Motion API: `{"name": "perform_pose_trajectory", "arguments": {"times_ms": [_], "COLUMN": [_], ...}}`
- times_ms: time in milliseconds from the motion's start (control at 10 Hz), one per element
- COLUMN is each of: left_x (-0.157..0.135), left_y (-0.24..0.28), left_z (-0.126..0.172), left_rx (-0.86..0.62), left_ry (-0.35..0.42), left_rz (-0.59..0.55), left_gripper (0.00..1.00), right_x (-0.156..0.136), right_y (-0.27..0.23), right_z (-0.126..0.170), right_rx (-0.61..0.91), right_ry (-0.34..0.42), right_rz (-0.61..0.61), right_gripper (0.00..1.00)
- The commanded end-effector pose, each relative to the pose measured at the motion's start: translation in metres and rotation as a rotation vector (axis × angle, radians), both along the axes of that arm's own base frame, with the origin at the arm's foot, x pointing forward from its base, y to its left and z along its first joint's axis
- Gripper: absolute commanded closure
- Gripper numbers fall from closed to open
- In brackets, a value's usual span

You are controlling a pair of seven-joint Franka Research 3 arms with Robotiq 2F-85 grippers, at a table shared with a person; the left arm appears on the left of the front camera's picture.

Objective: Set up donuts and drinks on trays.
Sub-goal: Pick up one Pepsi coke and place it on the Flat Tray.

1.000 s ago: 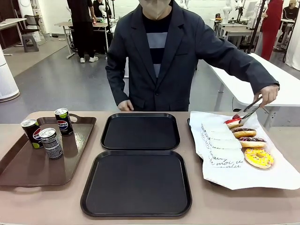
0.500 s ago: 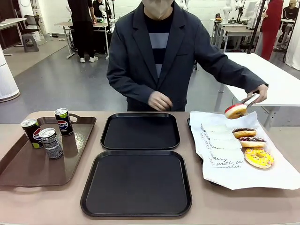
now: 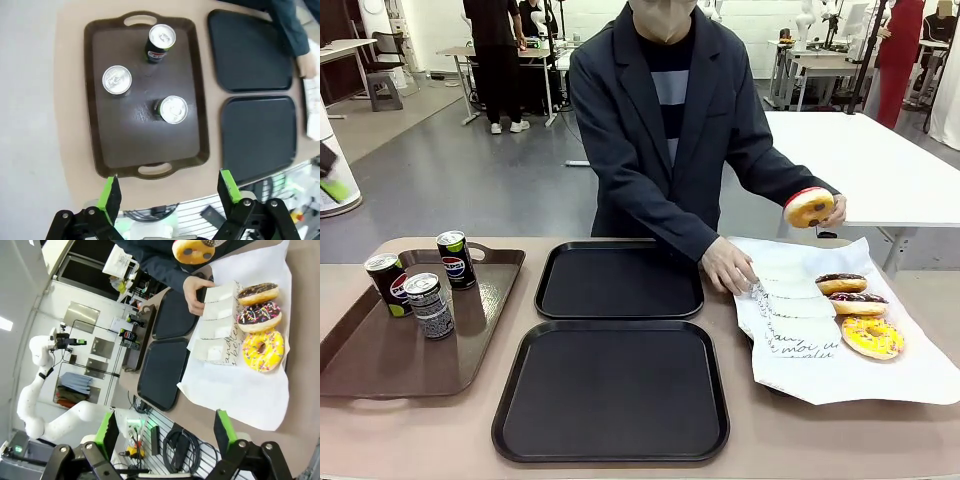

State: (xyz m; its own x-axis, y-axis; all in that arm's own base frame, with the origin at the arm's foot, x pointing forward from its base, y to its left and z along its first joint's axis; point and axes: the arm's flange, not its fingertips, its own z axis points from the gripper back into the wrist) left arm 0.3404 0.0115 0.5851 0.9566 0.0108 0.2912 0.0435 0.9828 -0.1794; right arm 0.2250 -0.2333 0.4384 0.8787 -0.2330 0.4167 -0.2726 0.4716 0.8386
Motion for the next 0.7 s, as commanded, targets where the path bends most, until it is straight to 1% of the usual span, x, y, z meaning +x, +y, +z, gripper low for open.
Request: {"name": "perform_pose_trajectory", "arguments": {"times_ms": [0, 200, 400, 600], "left_x": [0.025, 0.048, 0.065, 0.076], "left_y": [-0.027, -0.052, -0.068, -0.075], "left_z": [-0.026, -0.056, -0.094, -0.116], "left_rx": [0.129, 0.178, 0.222, 0.176], "left_ry": [0.024, 0.046, 0.08, 0.12], "left_rz": [0.027, 0.036, 0.032, 0.008], "left_gripper": [0.0, 0.0, 0.0, 0.0], "right_x": [0.002, 0.002, 0.002, 0.002], "right_y": [0.0, 0.0, 0.0, 0.0], "right_z": [-0.001, -0.001, -0.001, -0.001], "right_rx": [0.018, 0.018, 0.018, 0.018], "right_ry": [-0.032, -0.032, -0.032, -0.032], "right_rz": [-0.004, -0.004, -0.004, -0.004], "right_gripper": [0.0, 0.0, 0.0, 0.0]}}
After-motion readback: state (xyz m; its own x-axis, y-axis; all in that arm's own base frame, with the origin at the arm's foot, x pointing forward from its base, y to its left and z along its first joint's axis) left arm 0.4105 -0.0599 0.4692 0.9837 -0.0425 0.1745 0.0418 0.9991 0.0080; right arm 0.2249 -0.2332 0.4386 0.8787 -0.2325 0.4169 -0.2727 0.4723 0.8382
